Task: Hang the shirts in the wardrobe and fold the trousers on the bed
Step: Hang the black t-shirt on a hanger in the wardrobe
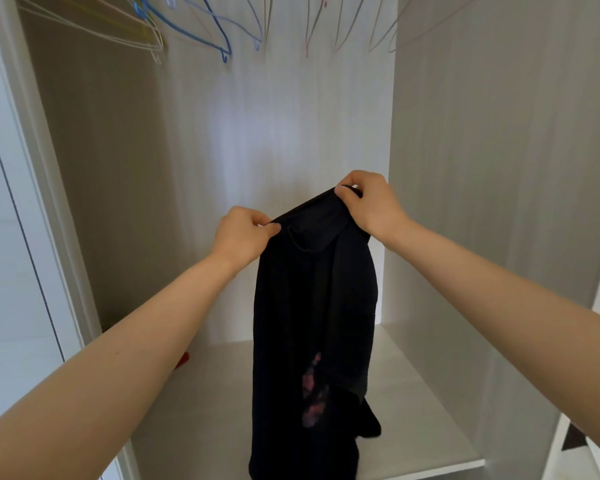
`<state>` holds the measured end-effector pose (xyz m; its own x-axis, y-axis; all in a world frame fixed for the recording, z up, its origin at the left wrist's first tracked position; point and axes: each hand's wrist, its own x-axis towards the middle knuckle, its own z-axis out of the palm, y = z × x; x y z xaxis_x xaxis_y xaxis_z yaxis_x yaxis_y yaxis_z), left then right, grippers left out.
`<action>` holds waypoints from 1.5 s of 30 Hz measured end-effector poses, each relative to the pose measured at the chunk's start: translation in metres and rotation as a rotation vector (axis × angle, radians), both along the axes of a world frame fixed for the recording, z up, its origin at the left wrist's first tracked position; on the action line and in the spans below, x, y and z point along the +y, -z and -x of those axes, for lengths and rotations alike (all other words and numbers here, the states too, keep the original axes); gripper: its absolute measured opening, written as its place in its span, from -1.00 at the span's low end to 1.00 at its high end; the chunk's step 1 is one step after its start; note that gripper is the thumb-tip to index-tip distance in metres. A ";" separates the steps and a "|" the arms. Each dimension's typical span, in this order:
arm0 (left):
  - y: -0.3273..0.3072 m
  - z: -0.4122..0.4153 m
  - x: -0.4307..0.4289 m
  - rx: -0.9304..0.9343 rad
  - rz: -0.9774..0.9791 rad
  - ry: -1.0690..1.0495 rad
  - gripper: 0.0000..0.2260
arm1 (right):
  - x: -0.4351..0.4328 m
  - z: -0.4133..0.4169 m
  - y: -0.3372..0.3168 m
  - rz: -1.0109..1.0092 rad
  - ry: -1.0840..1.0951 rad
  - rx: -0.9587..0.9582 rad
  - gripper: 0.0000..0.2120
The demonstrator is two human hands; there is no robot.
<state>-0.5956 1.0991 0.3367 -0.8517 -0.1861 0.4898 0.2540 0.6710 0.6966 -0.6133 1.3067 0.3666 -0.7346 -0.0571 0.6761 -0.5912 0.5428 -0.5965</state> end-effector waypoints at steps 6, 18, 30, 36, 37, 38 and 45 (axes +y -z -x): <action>-0.016 -0.008 0.002 -0.154 -0.431 0.341 -0.81 | 0.004 -0.003 -0.026 0.031 -0.049 -0.026 -0.83; -0.024 -0.033 0.044 0.171 -0.226 0.259 -0.75 | -0.022 -0.019 -0.077 0.449 -0.258 -0.200 -0.94; 0.013 -0.034 0.040 -0.174 -0.233 0.218 -0.87 | -0.004 0.003 -0.056 0.393 -0.205 -0.282 -0.80; -0.022 -0.025 0.035 -0.008 -0.478 0.135 -0.84 | 0.007 0.004 -0.017 0.231 -0.234 -0.378 -0.59; -0.026 -0.023 0.036 -0.008 -0.505 0.142 -0.85 | 0.007 0.001 -0.011 0.204 -0.244 -0.377 -0.55; -0.029 -0.022 0.036 -0.015 -0.529 0.150 -0.88 | 0.006 -0.003 -0.006 0.153 -0.239 -0.355 -0.51; -0.043 -0.009 0.043 -0.027 -0.741 0.173 -0.88 | -0.011 -0.041 0.032 -0.078 -0.182 -0.111 -0.69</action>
<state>-0.5863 1.1418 0.3796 -0.9084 -0.3209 0.2679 0.2901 -0.0224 0.9567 -0.5719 1.2960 0.3348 -0.7769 -0.2443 0.5803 -0.6168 0.4801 -0.6237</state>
